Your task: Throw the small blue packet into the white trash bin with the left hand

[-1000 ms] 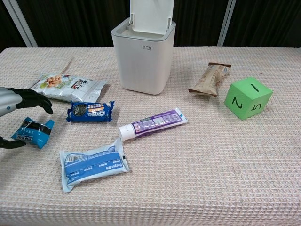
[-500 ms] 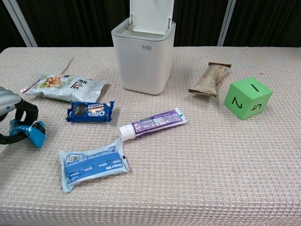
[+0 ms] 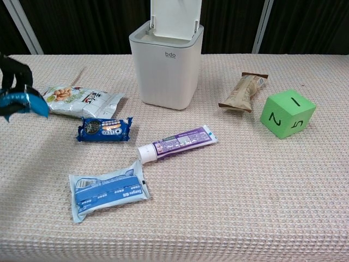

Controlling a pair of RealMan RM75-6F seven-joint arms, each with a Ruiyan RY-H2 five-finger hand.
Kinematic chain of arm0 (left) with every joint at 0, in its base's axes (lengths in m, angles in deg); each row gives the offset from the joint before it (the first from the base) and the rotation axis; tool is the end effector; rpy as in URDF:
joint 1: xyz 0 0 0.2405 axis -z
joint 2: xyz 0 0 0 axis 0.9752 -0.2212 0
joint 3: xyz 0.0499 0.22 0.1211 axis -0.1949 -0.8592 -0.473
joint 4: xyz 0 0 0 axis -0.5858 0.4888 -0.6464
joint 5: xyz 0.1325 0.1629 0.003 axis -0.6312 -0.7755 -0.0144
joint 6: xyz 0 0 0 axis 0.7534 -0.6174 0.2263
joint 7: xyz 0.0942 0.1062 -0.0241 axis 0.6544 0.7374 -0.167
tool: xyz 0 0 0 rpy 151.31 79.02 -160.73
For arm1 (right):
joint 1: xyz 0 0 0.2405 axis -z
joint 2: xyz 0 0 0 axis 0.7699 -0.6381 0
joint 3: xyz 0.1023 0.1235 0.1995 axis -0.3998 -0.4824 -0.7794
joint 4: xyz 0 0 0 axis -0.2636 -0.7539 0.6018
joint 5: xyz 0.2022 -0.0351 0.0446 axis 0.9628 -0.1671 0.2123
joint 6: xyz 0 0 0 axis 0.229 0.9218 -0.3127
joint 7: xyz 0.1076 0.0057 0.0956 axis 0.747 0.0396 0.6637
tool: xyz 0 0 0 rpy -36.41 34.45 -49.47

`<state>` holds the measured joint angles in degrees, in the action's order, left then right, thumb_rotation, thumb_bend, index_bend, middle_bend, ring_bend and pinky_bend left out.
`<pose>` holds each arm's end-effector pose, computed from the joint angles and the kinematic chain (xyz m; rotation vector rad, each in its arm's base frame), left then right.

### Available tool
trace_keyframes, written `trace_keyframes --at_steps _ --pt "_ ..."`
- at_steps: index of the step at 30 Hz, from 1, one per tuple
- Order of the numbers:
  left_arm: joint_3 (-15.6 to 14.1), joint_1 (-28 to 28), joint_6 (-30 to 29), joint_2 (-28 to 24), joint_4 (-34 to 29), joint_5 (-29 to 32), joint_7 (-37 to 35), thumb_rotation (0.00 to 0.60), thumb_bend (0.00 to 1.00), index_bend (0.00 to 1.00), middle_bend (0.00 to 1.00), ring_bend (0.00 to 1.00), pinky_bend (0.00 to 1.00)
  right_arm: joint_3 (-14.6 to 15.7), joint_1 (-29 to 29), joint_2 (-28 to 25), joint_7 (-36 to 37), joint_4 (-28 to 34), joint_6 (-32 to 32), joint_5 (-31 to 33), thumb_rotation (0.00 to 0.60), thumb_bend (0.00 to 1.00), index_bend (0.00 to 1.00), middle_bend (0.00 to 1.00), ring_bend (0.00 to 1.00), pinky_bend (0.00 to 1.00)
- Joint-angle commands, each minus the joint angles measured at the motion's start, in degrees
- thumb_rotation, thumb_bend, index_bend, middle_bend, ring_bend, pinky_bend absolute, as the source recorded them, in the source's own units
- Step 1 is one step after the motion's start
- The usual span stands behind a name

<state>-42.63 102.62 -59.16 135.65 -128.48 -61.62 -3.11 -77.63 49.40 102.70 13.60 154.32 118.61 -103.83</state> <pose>-0.2151 0.2743 0.0726 -1.8304 -0.6469 -0.9572 -0.3230 -0.1625 0.1689 1.3105 -0.8792 0.8389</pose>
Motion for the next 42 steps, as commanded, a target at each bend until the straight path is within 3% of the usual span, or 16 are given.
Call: trace_keyframes --at_steps 1,5,11,22,31,34,38,39,42 --pt "6.4 4.1 1.3 -5.9 -8.0 2.9 2.0 0.600 0.42 0.67 0.63 0.54 0.67 -0.1 -0.1 0.0 -0.2 0.3 -0.1 0.1 0.600 0.27 0.00 0.00 0.00 0.00" --pt "13.6 10.0 6.7 -8.2 -12.8 10.7 2.2 0.600 0.42 0.67 0.63 0.54 0.67 -0.2 -0.3 0.2 -0.9 0.8 -0.4 0.3 0.600 0.27 0.00 0.00 0.00 0.00" --pt "18.9 20.4 15.7 -3.7 -9.4 23.1 5.5 0.600 0.42 0.67 0.63 0.54 0.67 -0.5 -0.5 -0.1 -1.8 1.3 -1.3 1.6 0.600 0.27 0.00 0.00 0.00 0.00" --pt "20.0 34.8 17.7 7.5 2.2 39.5 18.2 0.600 0.42 0.67 0.62 0.54 0.67 -1.0 -0.8 -0.6 -0.7 0.9 -2.5 3.2 0.600 0.27 0.00 0.00 0.00 0.00" --pt "19.3 39.8 15.9 14.6 8.5 45.0 19.3 0.600 0.42 0.65 0.60 0.54 0.66 -1.2 -0.8 -1.1 0.6 0.6 -3.0 3.9 0.600 0.27 0.00 0.00 0.00 0.00" --pt "18.8 40.6 16.1 15.9 9.8 45.3 19.1 0.600 0.40 0.54 0.53 0.52 0.64 -1.2 -0.7 -1.1 1.0 0.4 -3.0 4.0 0.600 0.27 0.00 0.00 0.00 0.00" --pt "17.0 41.4 15.4 16.8 11.7 42.3 19.4 0.600 0.35 0.08 0.21 0.38 0.54 -1.4 -0.7 -1.2 0.9 0.2 -3.5 5.0 0.600 0.27 0.00 0.00 0.00 0.00" --pt "17.0 41.3 15.0 17.1 12.0 41.7 18.6 0.600 0.29 0.03 0.13 0.31 0.48 -1.5 -0.7 -1.2 0.9 0.2 -3.6 5.4 0.600 0.27 0.00 0.00 0.00 0.00" --pt "17.2 41.0 13.7 17.8 12.7 40.5 16.6 0.600 0.18 0.00 0.03 0.16 0.36 -1.6 -0.6 -1.3 1.1 0.2 -3.8 5.9 0.600 0.27 0.00 0.00 0.00 0.00"
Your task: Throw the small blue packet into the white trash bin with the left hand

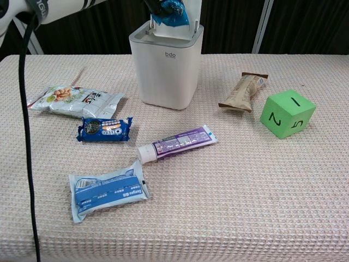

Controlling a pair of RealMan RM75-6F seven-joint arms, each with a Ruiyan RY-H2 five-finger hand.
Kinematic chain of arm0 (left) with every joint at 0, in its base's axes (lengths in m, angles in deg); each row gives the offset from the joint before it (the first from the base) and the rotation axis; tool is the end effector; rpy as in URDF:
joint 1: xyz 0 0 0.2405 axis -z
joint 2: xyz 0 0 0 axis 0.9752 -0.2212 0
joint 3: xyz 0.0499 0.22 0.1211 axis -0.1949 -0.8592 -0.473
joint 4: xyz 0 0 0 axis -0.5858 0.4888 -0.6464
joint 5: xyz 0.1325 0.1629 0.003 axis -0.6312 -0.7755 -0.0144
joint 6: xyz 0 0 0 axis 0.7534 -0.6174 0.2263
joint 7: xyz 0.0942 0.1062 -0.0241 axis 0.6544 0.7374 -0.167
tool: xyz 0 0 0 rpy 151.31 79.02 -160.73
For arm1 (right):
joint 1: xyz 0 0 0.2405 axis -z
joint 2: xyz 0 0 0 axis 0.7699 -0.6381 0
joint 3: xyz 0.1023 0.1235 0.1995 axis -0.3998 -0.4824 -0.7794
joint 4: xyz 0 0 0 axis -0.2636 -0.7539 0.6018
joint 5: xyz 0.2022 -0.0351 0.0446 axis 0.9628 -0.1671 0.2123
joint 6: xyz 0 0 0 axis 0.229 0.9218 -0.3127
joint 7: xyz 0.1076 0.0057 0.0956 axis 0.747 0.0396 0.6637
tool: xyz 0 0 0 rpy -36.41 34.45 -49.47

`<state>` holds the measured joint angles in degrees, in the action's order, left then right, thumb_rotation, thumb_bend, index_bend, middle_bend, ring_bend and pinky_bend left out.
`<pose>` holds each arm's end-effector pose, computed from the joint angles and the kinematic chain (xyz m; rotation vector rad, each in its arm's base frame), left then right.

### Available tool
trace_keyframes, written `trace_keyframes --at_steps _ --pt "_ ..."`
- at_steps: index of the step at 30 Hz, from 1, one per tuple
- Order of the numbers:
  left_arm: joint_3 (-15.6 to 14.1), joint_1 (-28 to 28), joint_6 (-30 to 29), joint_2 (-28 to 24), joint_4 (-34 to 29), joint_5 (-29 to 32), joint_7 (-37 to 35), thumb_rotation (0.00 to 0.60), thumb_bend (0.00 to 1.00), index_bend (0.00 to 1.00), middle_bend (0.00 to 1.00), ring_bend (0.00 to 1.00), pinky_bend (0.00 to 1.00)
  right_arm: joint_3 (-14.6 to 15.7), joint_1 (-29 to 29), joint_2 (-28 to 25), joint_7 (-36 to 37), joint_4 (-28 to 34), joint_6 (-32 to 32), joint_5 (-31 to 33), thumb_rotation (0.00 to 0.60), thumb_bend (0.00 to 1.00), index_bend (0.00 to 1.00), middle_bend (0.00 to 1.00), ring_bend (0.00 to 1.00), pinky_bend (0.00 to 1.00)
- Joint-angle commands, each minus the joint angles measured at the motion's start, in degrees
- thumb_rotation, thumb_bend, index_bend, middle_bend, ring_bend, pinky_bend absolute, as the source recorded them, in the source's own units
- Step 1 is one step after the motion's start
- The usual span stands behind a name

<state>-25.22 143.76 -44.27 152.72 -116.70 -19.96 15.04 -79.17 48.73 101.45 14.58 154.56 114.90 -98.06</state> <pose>0.0143 0.4255 0.0134 -1.8160 -0.6582 -1.0948 -0.3365 -0.1703 0.1767 1.2480 -0.9413 0.7815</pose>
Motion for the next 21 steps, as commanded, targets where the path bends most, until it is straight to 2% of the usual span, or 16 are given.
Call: trace_keyframes --at_steps 1,4,7,13,16,17,19,21 --pt "-0.3 -0.2 -1.4 0.8 1.0 -1.4 -1.6 0.600 0.16 0.00 0.02 0.13 0.33 -0.1 0.1 0.0 0.2 -0.1 -0.1 0.1 0.600 0.27 0.00 0.00 0.00 0.00" --pt "-0.8 -0.5 -1.9 0.0 0.6 -1.4 -1.0 0.600 0.15 0.00 0.00 0.11 0.31 -0.1 0.1 -0.1 0.6 -0.3 0.0 0.1 0.600 0.27 0.00 0.00 0.00 0.00" --pt "-1.5 -1.7 -2.5 -2.9 -2.5 -0.8 0.5 0.600 0.14 0.00 0.00 0.10 0.29 -0.1 0.2 -0.1 1.1 -0.5 0.3 -0.2 0.600 0.27 0.00 0.00 0.00 0.00" --pt "-5.7 -10.5 -10.0 -16.6 -20.5 -3.1 2.8 0.595 0.13 0.00 0.00 0.09 0.26 0.3 0.3 0.3 2.0 -1.7 1.3 -2.1 0.600 0.27 0.00 0.00 0.00 0.00" --pt "-11.0 -18.8 -17.2 -24.0 -29.8 -9.9 0.6 0.532 0.12 0.01 0.02 0.09 0.26 0.4 0.5 0.7 2.7 -2.4 2.3 -3.4 0.600 0.27 0.00 0.00 0.00 0.00" --pt "-14.0 -22.6 -20.5 -26.1 -31.6 -14.3 -0.9 0.507 0.12 0.02 0.03 0.09 0.26 0.5 0.6 0.8 3.0 -2.6 2.6 -3.8 0.600 0.27 0.00 0.00 0.00 0.00" --pt "-18.7 -28.3 -25.6 -28.0 -31.8 -21.4 -3.7 0.489 0.13 0.03 0.04 0.09 0.25 0.6 0.7 1.0 3.2 -2.9 3.1 -4.3 0.600 0.27 0.00 0.00 0.00 0.00" --pt "-23.8 -34.4 -30.6 -28.5 -29.1 -28.0 -7.7 0.478 0.13 0.05 0.05 0.09 0.25 0.7 0.7 1.2 3.3 -3.2 3.3 -4.7 0.600 0.27 0.00 0.00 0.00 0.00"
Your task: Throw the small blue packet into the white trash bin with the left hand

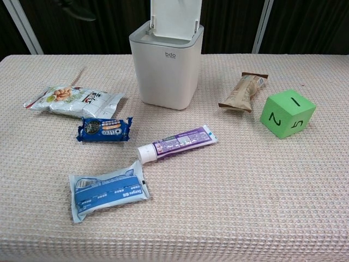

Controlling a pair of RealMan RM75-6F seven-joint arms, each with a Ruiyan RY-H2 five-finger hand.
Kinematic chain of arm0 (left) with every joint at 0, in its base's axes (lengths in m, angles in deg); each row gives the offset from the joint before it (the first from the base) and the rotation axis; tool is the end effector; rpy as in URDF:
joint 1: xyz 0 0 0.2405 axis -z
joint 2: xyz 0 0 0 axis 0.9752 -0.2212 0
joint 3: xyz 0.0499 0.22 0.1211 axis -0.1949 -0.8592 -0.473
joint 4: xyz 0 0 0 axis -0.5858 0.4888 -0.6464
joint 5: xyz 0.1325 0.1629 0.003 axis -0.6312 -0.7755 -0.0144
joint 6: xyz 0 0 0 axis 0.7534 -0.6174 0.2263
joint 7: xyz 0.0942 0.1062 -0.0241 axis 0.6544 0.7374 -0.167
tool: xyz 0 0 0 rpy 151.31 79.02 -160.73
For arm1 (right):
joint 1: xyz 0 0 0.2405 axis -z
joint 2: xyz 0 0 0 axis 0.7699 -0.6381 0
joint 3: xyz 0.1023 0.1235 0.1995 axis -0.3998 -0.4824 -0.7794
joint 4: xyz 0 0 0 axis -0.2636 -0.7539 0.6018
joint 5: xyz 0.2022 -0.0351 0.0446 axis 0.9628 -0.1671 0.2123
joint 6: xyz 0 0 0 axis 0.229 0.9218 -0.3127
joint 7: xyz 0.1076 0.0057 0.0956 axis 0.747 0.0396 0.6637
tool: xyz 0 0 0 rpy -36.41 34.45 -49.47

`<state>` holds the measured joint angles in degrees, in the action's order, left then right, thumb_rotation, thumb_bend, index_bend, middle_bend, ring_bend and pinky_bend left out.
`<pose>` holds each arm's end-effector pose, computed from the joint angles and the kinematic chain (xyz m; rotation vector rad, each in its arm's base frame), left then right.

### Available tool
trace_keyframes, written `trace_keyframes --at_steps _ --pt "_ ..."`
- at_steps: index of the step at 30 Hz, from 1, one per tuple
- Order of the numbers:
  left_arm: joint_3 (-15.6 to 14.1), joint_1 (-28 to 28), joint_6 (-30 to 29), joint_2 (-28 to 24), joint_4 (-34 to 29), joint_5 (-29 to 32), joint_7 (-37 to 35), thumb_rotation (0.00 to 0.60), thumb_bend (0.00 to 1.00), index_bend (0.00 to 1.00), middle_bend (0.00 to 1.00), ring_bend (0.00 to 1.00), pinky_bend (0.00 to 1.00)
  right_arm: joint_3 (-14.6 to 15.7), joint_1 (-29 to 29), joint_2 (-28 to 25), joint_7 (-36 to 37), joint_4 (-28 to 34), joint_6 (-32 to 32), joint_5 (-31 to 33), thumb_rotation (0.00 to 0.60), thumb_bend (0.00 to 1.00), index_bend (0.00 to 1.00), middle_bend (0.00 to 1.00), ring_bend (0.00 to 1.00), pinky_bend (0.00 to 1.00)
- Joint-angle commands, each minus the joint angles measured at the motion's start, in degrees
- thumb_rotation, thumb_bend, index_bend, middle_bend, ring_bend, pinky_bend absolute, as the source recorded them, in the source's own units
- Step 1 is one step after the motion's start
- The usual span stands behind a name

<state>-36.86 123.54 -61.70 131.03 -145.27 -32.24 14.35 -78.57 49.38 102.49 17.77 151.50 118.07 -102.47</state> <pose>-0.0972 0.3386 0.1051 -1.7077 -0.6165 -1.0102 -0.3350 -0.1659 0.1779 1.2736 -0.8941 0.8506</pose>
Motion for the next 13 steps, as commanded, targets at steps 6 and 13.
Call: trace_keyframes --at_steps 6,13 --pt "-19.9 -26.9 -21.9 -3.6 11.1 -23.5 -16.1 0.447 0.12 0.05 0.06 0.09 0.25 1.1 0.3 0.3 -1.0 0.2 0.7 -1.9 0.600 0.27 0.00 0.00 0.00 0.00" --pt "-21.0 -34.5 -25.7 -0.1 20.5 -25.9 -24.3 0.391 0.11 0.05 0.06 0.09 0.25 1.8 0.3 1.3 -2.8 0.0 0.9 -3.2 0.600 0.27 0.00 0.00 0.00 0.00"
